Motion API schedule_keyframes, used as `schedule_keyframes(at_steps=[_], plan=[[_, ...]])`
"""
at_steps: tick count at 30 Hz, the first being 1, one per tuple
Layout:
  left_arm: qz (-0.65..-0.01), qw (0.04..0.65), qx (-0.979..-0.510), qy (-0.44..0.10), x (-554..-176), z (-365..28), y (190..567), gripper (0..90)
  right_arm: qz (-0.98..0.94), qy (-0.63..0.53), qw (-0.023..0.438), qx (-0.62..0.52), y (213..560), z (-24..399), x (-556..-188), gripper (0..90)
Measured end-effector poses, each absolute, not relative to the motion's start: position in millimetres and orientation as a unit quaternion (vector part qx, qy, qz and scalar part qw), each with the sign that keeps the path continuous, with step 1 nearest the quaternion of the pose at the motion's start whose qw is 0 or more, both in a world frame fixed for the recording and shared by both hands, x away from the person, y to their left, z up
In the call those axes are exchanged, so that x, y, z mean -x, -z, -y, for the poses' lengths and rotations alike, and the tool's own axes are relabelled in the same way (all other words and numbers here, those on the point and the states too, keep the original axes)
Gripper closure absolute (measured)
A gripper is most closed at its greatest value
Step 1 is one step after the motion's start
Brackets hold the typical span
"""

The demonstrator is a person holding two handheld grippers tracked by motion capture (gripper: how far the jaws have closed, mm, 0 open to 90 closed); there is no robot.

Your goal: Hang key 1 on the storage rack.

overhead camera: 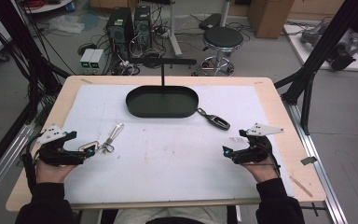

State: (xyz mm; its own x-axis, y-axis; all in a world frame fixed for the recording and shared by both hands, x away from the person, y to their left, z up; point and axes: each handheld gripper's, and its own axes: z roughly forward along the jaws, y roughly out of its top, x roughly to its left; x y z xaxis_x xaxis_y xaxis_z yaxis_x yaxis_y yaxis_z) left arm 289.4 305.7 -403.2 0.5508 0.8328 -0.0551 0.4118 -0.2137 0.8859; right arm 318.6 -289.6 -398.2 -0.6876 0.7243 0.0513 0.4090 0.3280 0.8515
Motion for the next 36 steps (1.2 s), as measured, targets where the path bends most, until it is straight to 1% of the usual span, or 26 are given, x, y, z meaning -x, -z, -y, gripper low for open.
schedule_keyframes(at_steps=[8, 16, 23, 35, 36], plan=[[-0.420, 0.465, -0.745, -0.228, -286, -305, 404, 4.9, -0.798, -0.459, 0.158, -0.358, 402, 290, -319, 1.7], [-0.421, 0.461, -0.749, -0.224, -286, -305, 405, 4.9, -0.806, -0.448, 0.160, -0.353, 404, 282, -319, 1.6], [-0.420, 0.460, -0.750, -0.220, -289, -302, 404, 4.8, -0.802, -0.451, 0.160, -0.359, 404, 283, -319, 1.7], [-0.410, 0.440, -0.769, -0.217, -304, -292, 394, 4.9, -0.800, -0.449, 0.158, -0.365, 406, 284, -322, 1.6], [-0.407, 0.432, -0.776, -0.212, -310, -289, 392, 4.9, -0.800, -0.449, 0.157, -0.365, 407, 284, -322, 1.7]])
